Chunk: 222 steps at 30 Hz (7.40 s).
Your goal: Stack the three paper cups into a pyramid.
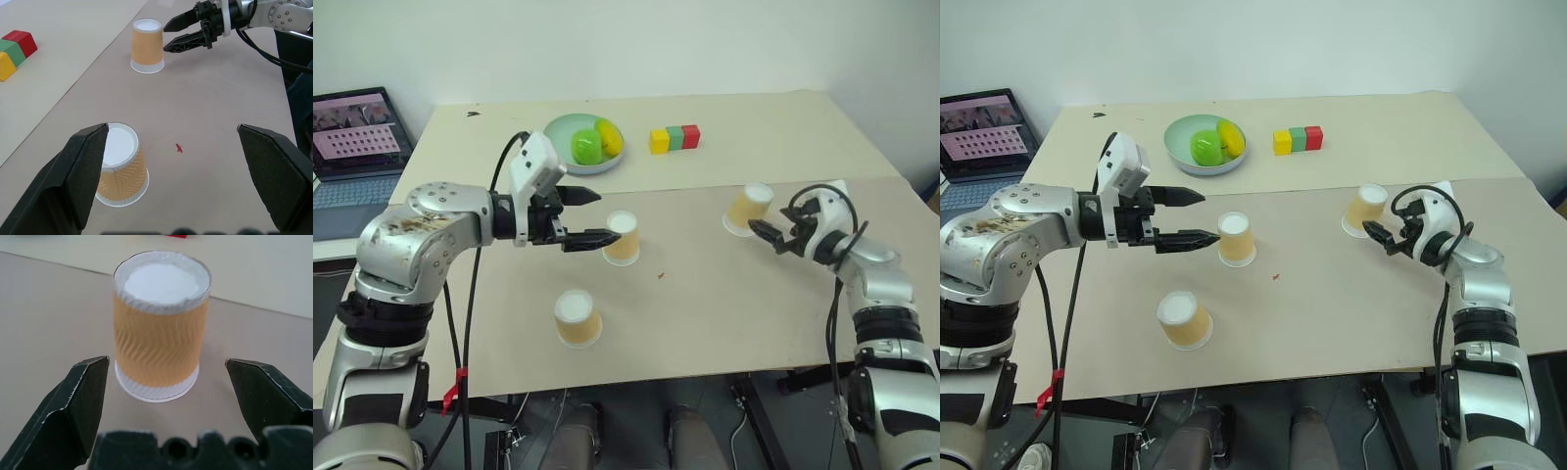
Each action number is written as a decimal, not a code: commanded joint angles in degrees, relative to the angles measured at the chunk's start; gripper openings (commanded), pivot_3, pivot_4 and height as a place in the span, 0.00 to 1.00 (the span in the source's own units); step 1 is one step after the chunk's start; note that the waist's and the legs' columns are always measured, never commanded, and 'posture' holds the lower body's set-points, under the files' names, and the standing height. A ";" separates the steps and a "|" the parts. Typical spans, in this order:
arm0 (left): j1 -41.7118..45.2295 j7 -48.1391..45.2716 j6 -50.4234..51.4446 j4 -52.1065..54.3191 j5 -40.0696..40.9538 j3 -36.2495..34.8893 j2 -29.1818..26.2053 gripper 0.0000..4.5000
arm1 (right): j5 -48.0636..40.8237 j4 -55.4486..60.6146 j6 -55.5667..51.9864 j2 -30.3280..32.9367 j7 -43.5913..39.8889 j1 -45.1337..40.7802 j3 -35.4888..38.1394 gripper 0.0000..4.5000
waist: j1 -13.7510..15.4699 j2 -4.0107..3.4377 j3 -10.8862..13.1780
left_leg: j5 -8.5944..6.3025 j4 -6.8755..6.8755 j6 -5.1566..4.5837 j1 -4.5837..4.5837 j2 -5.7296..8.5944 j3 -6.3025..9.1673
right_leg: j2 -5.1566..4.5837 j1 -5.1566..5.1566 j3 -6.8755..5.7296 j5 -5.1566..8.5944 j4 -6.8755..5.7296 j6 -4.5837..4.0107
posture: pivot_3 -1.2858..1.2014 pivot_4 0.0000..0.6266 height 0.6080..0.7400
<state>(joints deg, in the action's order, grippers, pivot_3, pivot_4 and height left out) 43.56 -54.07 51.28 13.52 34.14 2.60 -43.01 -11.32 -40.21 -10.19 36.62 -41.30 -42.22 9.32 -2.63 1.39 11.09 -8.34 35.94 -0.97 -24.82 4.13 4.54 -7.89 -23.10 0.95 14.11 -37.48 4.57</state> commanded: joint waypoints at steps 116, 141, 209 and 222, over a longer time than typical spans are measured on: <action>-18.69 -11.97 -3.03 14.70 3.17 -9.30 -19.76 1.00 | -21.50 49.35 -26.56 10.11 -23.21 14.26 -5.22 1.00 | 1.37 0.01 0.00 | -0.21 0.02 -0.03 -0.09 -0.53 -0.17 | 0.40 -0.07 0.08 -0.23 0.50 -0.23 | 0.52 0.24 1.00; -32.92 -2.44 -7.95 22.50 1.14 -9.94 -14.83 1.00 | -21.28 46.88 -27.01 10.73 -28.44 9.40 -8.86 1.00 | 1.97 0.00 0.01 | -0.27 -0.01 0.06 -0.10 -0.64 -0.18 | 0.49 -0.06 0.04 -0.29 0.66 -0.35 | 0.52 0.24 1.00; 32.66 -21.35 -24.00 -41.37 -17.20 13.01 11.89 0.60 | -26.58 63.12 -29.61 7.45 -9.93 26.42 -0.39 1.00 | 1.88 0.08 0.05 | -0.26 0.31 0.05 -0.34 -0.57 -0.15 | 0.58 -0.07 -0.02 -0.32 0.49 -0.20 | 0.52 0.24 1.00; 36.42 -27.06 -34.43 -55.47 -25.02 13.55 17.21 0.60 | -26.74 64.36 -29.61 6.33 -7.86 27.23 -1.04 1.00 | 1.76 0.09 0.05 | -0.28 0.35 0.01 -0.36 -0.55 -0.15 | 0.58 -0.08 -0.04 -0.31 0.46 -0.16 | 0.52 0.24 1.00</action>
<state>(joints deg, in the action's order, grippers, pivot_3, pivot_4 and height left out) 77.39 -80.44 18.97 -41.52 10.05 16.82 -25.82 -36.87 21.56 -40.05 43.30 -49.50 -15.00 7.43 -0.86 1.48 11.14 -8.61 36.29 -0.96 -25.18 3.58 4.38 -7.31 -23.17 0.91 13.80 -37.02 4.42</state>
